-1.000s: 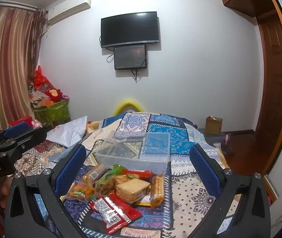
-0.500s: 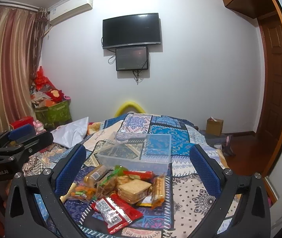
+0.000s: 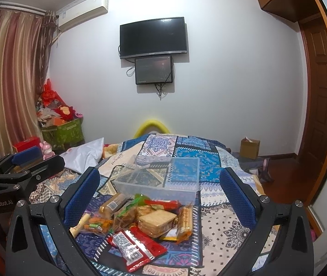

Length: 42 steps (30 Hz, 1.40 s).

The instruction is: Organize snacks

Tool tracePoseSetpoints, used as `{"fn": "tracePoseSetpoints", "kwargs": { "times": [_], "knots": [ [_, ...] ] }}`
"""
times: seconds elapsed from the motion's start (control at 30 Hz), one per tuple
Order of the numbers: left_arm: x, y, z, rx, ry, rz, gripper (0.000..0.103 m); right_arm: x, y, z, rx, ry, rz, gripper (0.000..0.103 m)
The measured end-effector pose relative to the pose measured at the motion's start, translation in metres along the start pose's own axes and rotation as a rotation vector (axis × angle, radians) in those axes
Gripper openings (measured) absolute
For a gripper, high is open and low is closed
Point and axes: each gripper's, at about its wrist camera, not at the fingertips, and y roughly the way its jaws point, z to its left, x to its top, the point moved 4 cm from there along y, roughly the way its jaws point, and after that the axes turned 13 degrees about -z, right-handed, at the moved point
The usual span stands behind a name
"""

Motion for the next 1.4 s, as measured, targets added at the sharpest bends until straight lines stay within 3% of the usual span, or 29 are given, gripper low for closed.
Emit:
{"fn": "tracePoseSetpoints", "kwargs": {
  "times": [1.4],
  "knots": [
    [-0.0003,0.002,-0.0015,-0.008,-0.002,0.01,0.103,-0.0027,0.0011,0.0038,0.007,0.006,0.005,0.103]
  ]
}}
